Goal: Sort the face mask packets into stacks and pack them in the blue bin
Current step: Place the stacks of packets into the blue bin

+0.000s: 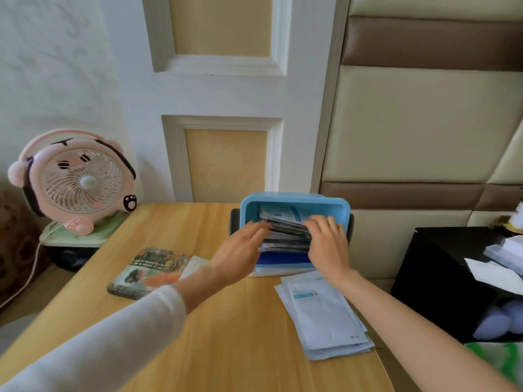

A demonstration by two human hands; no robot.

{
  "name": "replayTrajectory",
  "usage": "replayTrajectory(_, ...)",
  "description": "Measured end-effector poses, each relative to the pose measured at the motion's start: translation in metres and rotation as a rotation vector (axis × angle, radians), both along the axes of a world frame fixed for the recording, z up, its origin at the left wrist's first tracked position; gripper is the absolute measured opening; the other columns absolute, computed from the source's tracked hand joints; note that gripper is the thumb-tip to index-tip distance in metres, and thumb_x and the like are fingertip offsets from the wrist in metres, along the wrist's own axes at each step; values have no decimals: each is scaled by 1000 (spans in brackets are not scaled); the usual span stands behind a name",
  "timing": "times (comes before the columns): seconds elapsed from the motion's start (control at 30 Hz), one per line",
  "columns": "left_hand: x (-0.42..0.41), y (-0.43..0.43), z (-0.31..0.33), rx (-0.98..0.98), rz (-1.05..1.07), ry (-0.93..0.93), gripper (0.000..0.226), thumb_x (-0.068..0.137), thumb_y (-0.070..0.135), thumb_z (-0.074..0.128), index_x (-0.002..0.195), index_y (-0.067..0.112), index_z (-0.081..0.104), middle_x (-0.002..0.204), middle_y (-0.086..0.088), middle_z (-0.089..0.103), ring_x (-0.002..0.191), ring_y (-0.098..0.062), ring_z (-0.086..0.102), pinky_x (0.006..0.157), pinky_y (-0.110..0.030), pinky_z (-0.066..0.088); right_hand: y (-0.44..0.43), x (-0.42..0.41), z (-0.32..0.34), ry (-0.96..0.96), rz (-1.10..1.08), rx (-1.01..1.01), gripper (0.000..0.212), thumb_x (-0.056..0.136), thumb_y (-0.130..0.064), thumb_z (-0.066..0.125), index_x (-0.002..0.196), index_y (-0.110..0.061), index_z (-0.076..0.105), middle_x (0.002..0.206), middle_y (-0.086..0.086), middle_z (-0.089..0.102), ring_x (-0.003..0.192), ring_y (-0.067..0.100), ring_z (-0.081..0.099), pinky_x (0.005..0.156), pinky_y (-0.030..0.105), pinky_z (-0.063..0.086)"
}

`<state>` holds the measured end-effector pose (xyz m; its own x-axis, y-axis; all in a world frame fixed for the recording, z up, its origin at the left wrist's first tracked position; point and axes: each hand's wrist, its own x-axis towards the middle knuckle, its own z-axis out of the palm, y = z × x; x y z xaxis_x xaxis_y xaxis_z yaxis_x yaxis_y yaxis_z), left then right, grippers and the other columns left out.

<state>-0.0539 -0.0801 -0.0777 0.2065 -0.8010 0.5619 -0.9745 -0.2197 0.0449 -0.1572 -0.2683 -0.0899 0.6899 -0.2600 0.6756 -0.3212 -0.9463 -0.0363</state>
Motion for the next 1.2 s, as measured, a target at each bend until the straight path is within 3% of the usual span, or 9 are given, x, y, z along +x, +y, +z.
replayTrajectory(0.07,10,44,-21,-73,27,-28,44,73,-8,60,111,13,54,117,-7,61,103,-21,60,85,-35,53,22,-8,-10,-135,248,-37,40,77,1,36,99,-10,68,97,5,65,90,24,58,77,33,43)
replayTrajectory(0.17,37,95,-33,-111,512,173,30,84,8,57,114,14,55,117,-6,57,107,-26,55,89,-38,45,68,-3,-26,-58,513,107,37,78,6,38,93,-9,69,94,4,64,88,20,59,76,30,46)
replayTrajectory(0.3,80,140,-27,80,1091,595,79,85,56,53,135,-2,32,136,-22,40,126,-36,38,104,-44,33,144,17,-28,201,434,1105,34,89,-4,51,120,-15,59,123,0,58,113,13,54,97,25,43)
replayTrajectory(0.37,92,158,-25,228,1176,721,97,78,68,54,137,-6,29,138,-23,39,127,-36,39,104,-39,35,167,34,-25,290,345,1473,44,88,-15,58,131,-15,47,128,-5,49,124,16,46,100,28,37)
replayTrajectory(0.5,93,167,-23,278,1101,865,82,75,58,66,129,1,43,128,-16,52,116,-31,50,94,-34,44,192,69,-22,193,308,1952,41,84,-11,61,122,-6,46,119,9,58,109,21,54,87,28,43)
replayTrajectory(0.73,86,185,-22,-35,898,1370,65,70,25,82,119,-6,51,111,-18,59,88,-27,55,67,-30,47,190,76,-22,200,146,1927,30,83,2,61,112,-1,55,107,14,67,79,18,63,57,24,46)
replayTrajectory(0.87,64,191,-21,-232,528,1389,39,69,6,78,103,-5,64,87,-17,71,68,-23,68,57,-24,55,185,58,-12,183,257,1855,26,78,5,67,101,-4,61,92,8,68,78,18,64,56,23,46)
replayTrajectory(1.03,37,181,-18,-500,182,1344,77,41,30,82,110,6,62,101,-12,71,90,-23,68,72,-30,54,170,42,10,-142,547,1567,20,81,2,65,97,-10,63,91,0,68,89,16,62,69,22,46)
replayTrajectory(1.2,12,161,-46,-476,112,1407,72,52,25,80,119,13,55,109,-5,69,99,-17,66,71,-17,53,156,32,-15,51,540,1471,39,80,-1,67,114,-14,53,108,2,65,106,16,59,93,36,48)
